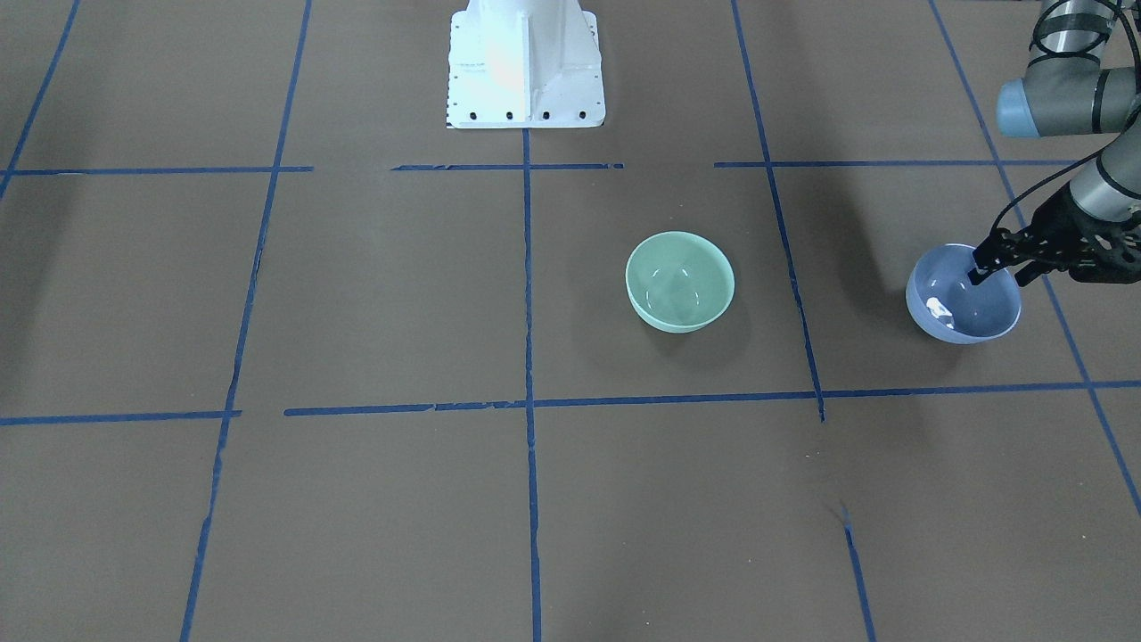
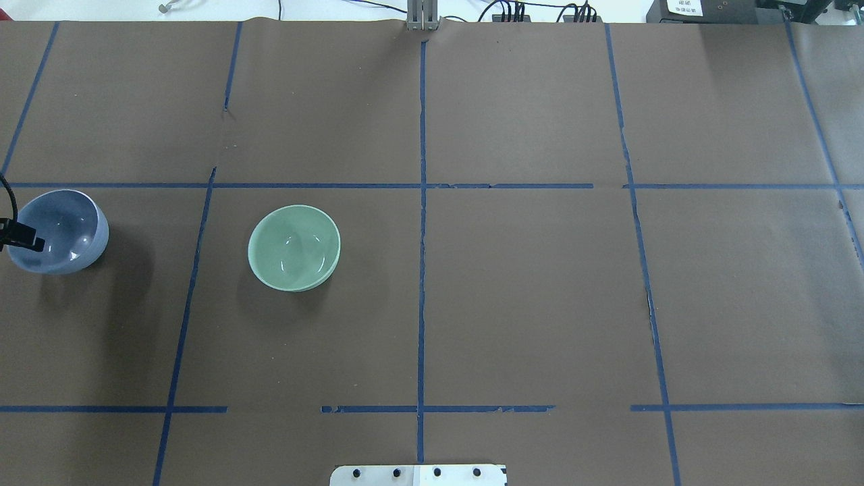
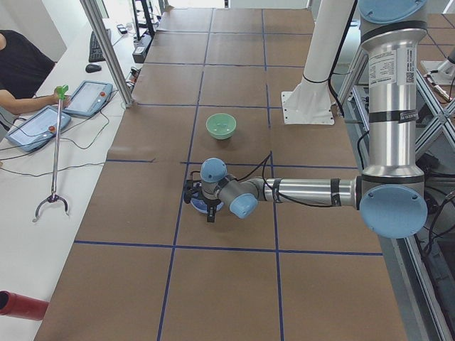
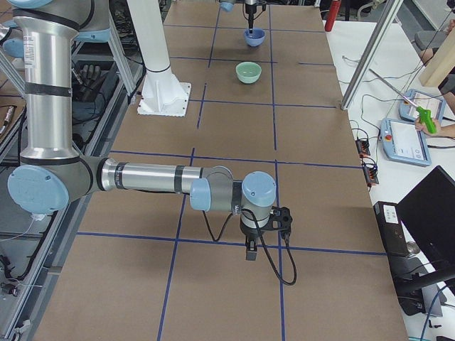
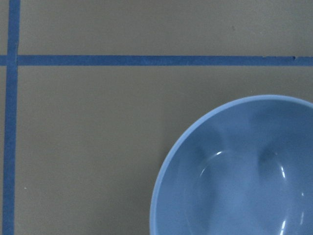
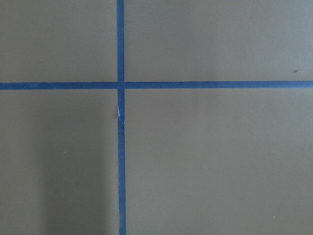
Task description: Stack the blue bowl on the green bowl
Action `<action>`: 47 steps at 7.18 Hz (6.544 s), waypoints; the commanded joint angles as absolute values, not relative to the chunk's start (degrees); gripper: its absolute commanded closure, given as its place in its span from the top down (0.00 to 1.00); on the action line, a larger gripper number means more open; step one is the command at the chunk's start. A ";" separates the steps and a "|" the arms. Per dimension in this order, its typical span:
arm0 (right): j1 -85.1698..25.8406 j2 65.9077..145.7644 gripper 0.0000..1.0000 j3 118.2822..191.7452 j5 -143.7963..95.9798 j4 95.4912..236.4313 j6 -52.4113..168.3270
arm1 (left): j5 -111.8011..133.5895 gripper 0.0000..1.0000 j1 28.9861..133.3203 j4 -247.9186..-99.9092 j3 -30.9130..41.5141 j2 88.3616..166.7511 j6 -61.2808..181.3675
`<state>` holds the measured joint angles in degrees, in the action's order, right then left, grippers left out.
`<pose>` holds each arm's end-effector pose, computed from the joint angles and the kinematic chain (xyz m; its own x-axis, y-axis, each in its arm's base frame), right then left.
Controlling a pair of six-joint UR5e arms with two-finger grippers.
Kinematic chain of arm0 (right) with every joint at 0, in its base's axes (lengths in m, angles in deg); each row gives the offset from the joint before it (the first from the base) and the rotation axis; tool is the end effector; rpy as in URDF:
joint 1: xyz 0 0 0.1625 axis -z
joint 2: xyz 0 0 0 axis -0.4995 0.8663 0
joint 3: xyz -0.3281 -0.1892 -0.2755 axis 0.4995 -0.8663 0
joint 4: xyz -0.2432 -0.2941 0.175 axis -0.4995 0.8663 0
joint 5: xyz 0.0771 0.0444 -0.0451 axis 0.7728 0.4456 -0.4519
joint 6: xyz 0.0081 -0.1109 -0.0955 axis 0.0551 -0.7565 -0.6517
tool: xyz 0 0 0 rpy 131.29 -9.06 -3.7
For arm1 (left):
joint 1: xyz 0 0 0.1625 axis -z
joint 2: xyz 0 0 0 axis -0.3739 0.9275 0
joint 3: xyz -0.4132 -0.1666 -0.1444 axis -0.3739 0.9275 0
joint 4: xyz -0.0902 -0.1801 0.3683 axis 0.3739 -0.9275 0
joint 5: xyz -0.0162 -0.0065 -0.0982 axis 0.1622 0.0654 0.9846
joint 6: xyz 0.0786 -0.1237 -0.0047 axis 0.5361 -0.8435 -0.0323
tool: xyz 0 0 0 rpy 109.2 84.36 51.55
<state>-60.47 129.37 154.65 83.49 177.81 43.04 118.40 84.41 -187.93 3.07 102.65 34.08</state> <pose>0.0420 -0.4714 0.7462 0.7609 0.0266 0.6483 -0.0287 0.9996 -0.0074 0.1941 -0.4607 0.7138 0.6503 0.0267 -0.7592 0.0519 0.9955 0.0794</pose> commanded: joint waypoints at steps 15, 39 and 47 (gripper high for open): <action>-60.47 129.37 1.00 154.66 83.41 177.81 43.04 | 122.02 0.00 73.15 -157.03 25.27 125.09 -0.26; -60.47 129.37 1.00 154.66 83.41 177.81 43.04 | 120.67 1.00 109.22 -152.29 13.68 105.17 73.49; -60.47 129.37 1.00 154.66 83.41 177.81 43.04 | 123.83 1.00 111.52 -150.89 10.92 102.16 74.95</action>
